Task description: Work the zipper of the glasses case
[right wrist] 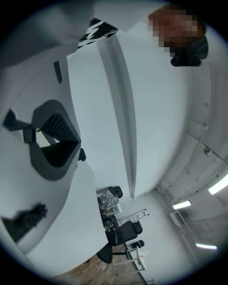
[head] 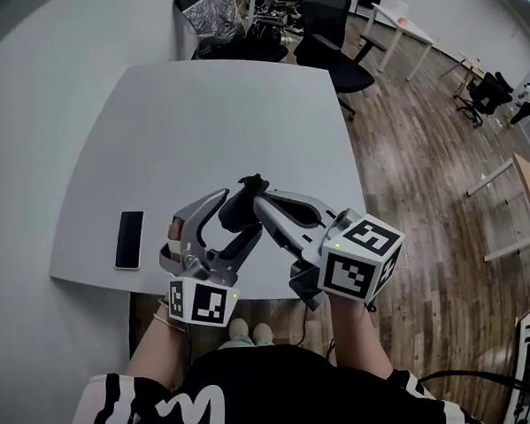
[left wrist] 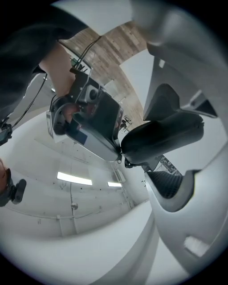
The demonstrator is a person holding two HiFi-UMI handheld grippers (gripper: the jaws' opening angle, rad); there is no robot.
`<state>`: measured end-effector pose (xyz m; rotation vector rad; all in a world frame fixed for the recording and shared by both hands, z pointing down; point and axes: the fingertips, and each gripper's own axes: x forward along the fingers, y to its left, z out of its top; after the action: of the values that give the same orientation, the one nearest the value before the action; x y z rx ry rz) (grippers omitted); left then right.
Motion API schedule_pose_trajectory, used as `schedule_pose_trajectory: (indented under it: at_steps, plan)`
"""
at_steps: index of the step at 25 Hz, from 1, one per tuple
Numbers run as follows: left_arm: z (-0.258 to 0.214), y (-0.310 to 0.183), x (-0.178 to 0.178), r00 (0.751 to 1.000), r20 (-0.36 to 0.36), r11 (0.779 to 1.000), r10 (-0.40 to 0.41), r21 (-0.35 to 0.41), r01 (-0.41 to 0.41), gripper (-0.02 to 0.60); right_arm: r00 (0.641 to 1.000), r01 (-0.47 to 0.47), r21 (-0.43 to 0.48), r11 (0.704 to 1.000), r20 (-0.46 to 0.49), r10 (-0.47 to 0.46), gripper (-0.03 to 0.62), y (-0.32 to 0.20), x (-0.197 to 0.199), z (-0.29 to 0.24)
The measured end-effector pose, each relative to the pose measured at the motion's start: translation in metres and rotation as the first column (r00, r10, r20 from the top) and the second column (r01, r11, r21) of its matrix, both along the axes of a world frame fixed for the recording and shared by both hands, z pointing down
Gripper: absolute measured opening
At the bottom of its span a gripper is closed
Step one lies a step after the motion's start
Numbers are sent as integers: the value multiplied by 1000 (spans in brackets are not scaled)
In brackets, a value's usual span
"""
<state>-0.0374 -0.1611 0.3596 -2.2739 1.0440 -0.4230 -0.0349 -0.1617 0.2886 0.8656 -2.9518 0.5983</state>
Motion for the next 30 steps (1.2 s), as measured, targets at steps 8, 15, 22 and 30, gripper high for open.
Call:
schedule_pose_trajectory:
  at_steps: [8,15,22,30]
  plan:
    - [-4,-16,10,997,-80,993,-12,-115,3,398,987,82,-42,996,139,-75,5,8,-4,-22]
    - [-1,-12,-1,995,-95,991,-7,-133,-6,261,999,42,32,999,24,-43,5,6,-1,-20]
    - [7,6,-14,983,-178,996,33,-80,-48,233,996,11,5,1000,85,-11,5,1,6,-6]
    - [0,18,1,975,-192,989,115,-74,-132,229,999,15,-1,1000,49,-14,5,-4,28,-6]
